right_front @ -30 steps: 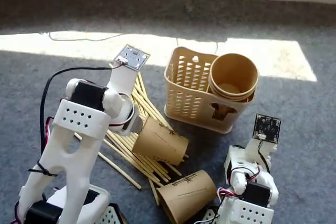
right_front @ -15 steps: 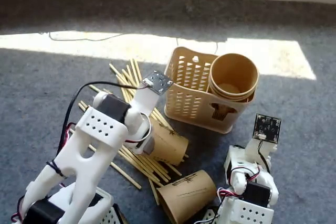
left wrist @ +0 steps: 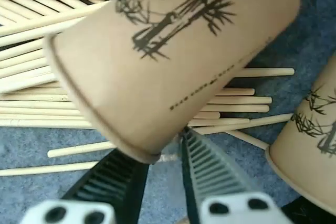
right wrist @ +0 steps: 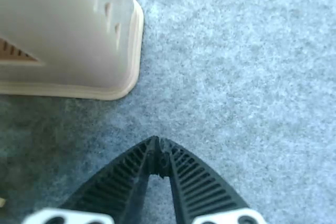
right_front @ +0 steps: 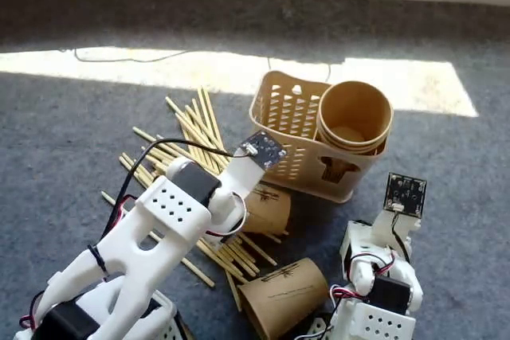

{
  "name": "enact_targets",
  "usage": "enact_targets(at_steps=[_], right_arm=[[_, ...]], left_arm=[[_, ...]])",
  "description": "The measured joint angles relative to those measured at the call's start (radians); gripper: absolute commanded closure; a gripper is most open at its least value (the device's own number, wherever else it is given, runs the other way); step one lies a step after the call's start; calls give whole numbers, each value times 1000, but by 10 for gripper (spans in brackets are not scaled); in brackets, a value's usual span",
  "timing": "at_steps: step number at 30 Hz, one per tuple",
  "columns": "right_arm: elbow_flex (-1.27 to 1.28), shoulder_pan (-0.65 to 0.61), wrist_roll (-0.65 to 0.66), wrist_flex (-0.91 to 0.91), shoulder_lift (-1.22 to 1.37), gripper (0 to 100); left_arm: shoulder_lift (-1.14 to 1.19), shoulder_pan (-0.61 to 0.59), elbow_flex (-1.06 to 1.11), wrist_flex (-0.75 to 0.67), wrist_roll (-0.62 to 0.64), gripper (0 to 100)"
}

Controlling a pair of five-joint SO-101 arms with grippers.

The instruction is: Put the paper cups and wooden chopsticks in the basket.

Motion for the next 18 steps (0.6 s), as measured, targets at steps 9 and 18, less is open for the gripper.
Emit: enact_targets(at_steps=[9,18], right_arm=[[0,0,0,0,0,980],[0,0,0,0,0,980]], left_arm=[[0,5,0,0,0,995],[0,3,-15,38,0,995]])
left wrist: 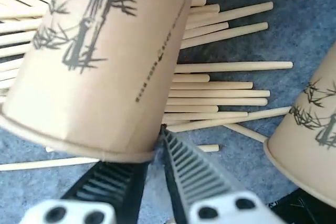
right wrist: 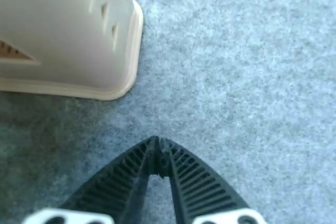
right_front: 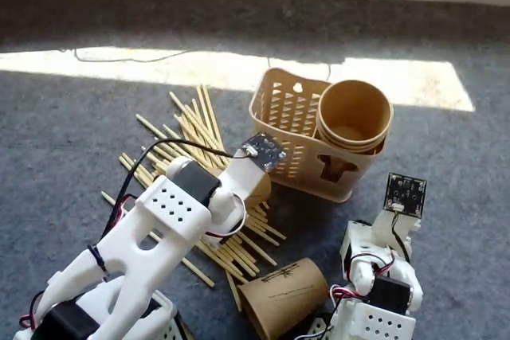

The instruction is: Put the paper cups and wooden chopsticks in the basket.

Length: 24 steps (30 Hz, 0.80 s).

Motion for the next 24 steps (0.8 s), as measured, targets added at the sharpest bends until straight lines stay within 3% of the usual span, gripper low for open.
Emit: enact_targets(at_steps=[15,24], right_arm=[[0,0,0,0,0,980],[0,0,0,0,0,980]], left_arm=[[0,0,-249,284,-129,995],[-34,0,-288,307,-135,995]])
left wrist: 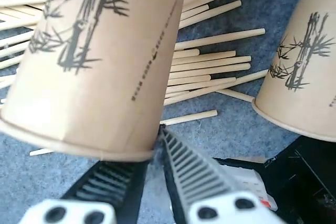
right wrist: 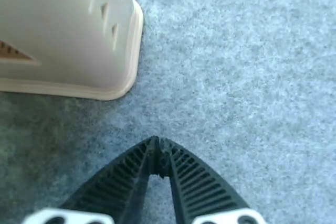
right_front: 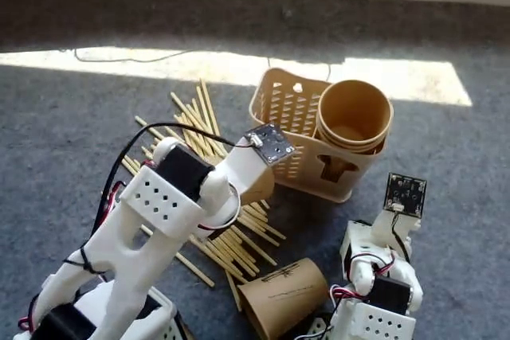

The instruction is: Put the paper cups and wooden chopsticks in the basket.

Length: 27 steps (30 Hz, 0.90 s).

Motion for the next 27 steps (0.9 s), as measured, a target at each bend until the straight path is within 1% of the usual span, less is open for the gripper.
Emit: enact_targets(at_steps=[3,7,11,23,27], right_arm=[[0,0,0,0,0,980],[0,0,0,0,0,980],[0,0,0,0,0,980],[0,0,0,0,0,980],[0,0,0,0,0,980]], left_arm=[[-97,-2,-2,2,0,995],[-247,0,-3,8,-41,995],[-342,0,-5,11,-43,995],[-382,-5,-244,8,-51,993],[-388,-5,-258,-61,-51,993]])
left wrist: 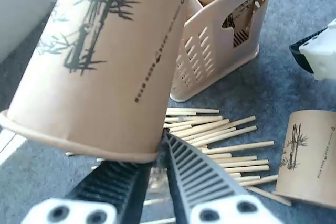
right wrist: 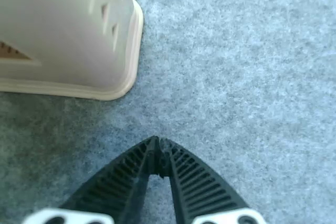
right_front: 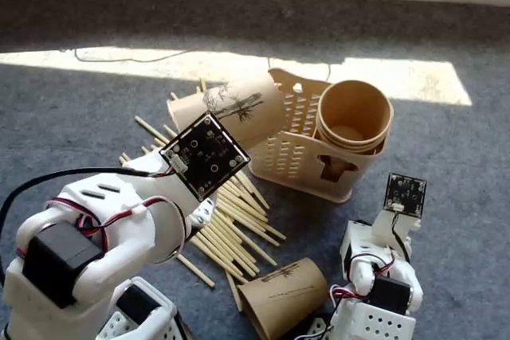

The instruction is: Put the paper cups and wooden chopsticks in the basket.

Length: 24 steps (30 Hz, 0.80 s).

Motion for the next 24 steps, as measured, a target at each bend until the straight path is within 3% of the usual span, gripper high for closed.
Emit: enact_targets(at_steps=[18,24], right_arm=[[0,0,0,0,0,980],[0,0,0,0,0,980]], left_arm=[[15,0,0,-152,0,993],[167,0,-89,-169,0,993]])
